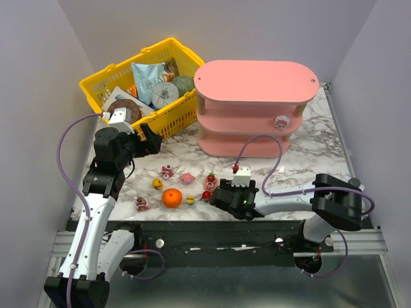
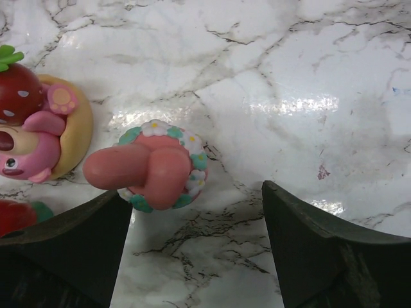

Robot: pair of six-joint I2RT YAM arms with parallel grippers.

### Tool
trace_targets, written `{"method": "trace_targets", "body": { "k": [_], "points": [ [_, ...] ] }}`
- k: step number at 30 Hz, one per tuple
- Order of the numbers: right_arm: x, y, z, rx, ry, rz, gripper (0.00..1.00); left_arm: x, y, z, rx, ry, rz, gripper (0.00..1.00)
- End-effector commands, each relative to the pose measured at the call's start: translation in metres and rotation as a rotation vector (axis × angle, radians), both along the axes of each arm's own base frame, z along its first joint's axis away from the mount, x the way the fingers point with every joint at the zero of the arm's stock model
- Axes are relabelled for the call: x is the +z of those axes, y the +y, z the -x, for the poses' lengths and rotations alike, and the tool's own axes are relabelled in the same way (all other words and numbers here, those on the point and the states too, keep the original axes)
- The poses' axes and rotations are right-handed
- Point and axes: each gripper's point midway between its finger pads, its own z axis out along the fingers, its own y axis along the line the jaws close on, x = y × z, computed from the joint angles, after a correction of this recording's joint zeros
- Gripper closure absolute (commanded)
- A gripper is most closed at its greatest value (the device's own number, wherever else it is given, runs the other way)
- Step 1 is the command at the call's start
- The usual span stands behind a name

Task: Place and organize the plastic toys onto the shelf

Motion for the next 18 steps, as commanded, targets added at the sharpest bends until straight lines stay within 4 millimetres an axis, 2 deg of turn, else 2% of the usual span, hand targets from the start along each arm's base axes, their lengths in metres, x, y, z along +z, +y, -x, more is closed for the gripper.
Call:
{"method": "trace_targets", "body": {
  "k": [1, 9, 13, 18],
  "points": [
    [0.006, 0.000, -0.011, -0.072, -0.065, 0.015, 0.13, 0.000, -0.002, 0.001, -0.021, -0.008, -0.002, 0.01],
    [0.011, 0.015, -0.019, -0.058, -0.090, 0.025, 0.20, -0.001, -0.002, 0.001, -0.019, -0.003, -0.001, 0.01],
    [0.012, 0.017, -0.021, -0.046, -0.091, 0.032, 0.32, -0.001, -0.002, 0.001, -0.020, -0.007, -0.003, 0.01],
    [0.012, 0.017, -0.022, -0.049, -0.089, 0.029, 0.40, -0.001, -0.002, 0.001, -0.020, -0.005, -0.003, 0.01]
  ]
}}
